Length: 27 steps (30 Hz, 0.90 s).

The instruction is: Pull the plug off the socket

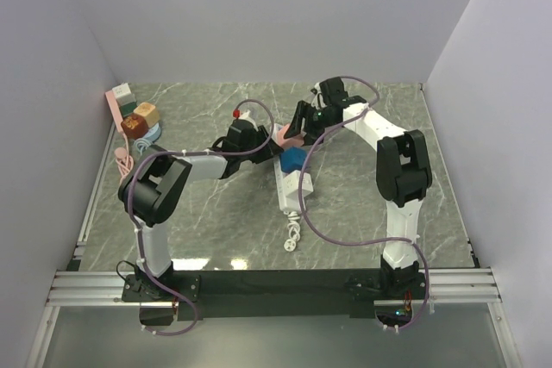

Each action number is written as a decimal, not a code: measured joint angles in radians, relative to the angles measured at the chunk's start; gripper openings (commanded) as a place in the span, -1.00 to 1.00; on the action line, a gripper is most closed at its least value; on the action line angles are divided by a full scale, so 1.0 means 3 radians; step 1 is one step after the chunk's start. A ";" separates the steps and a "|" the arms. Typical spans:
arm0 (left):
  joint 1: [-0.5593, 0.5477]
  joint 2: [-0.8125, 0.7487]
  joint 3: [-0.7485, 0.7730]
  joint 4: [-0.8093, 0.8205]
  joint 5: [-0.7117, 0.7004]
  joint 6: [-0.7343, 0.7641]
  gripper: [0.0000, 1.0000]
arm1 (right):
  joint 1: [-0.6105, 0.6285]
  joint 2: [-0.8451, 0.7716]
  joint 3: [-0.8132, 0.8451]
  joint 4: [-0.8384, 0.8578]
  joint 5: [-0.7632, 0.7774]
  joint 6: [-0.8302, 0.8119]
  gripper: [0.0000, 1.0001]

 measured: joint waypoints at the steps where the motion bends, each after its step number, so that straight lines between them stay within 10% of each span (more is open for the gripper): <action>1: 0.0001 0.0014 0.0003 0.0015 0.0001 -0.0013 -0.79 | -0.0008 0.0000 0.0000 0.0000 0.0004 0.0011 -1.00; 27: -0.0055 0.0109 0.0062 0.0356 0.0240 -0.0045 -0.99 | -0.0320 -0.0220 0.0123 -0.0668 -0.0047 -0.0329 -1.00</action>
